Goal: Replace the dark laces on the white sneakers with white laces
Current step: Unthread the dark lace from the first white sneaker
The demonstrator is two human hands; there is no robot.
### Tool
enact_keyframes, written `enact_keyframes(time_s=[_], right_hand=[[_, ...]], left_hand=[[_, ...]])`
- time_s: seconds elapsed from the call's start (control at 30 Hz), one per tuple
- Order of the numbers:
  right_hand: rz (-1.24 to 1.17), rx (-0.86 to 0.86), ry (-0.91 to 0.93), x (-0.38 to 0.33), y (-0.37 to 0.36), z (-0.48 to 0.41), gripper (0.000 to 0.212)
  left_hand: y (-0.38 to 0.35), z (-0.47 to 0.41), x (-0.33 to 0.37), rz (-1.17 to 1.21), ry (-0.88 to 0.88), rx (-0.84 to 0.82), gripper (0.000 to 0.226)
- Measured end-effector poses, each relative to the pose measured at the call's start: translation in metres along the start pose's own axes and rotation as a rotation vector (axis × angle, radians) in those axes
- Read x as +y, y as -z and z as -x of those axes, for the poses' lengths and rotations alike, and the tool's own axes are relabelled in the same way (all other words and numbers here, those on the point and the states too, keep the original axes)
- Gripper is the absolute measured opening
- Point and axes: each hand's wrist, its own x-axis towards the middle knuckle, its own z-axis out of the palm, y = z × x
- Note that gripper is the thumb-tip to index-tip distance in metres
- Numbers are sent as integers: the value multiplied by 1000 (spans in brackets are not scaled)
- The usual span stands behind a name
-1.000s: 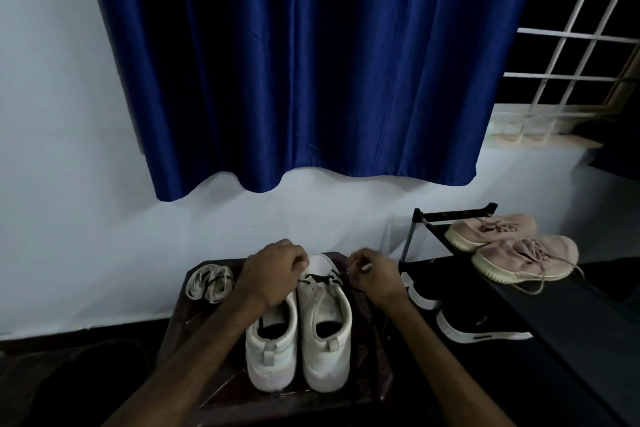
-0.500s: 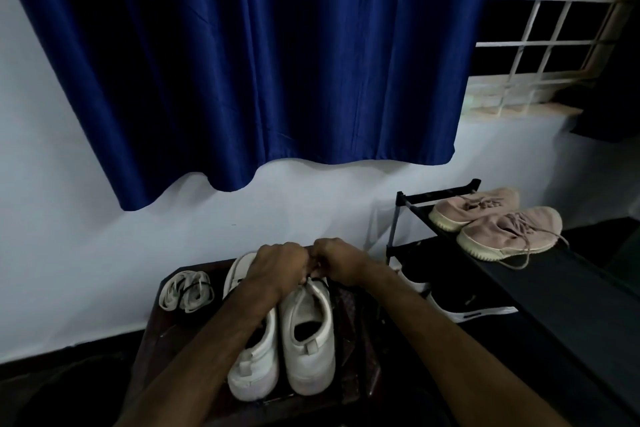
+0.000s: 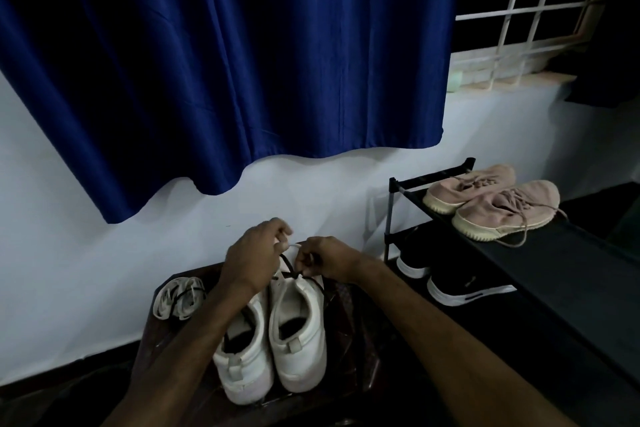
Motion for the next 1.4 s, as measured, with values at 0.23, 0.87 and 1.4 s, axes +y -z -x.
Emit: enact_keyframes(time_s=[0.23, 0.87, 1.4], right_hand=[[-159, 106, 22, 13, -8, 9, 22], [-162, 14, 12, 15, -3, 3, 20], [-179, 5, 46, 18, -4, 0, 14]], left_hand=[[1, -3, 12, -406, -103, -311, 20], [6, 0, 8, -168, -89, -197, 13], [68, -1, -63, -141, 335, 366, 8]])
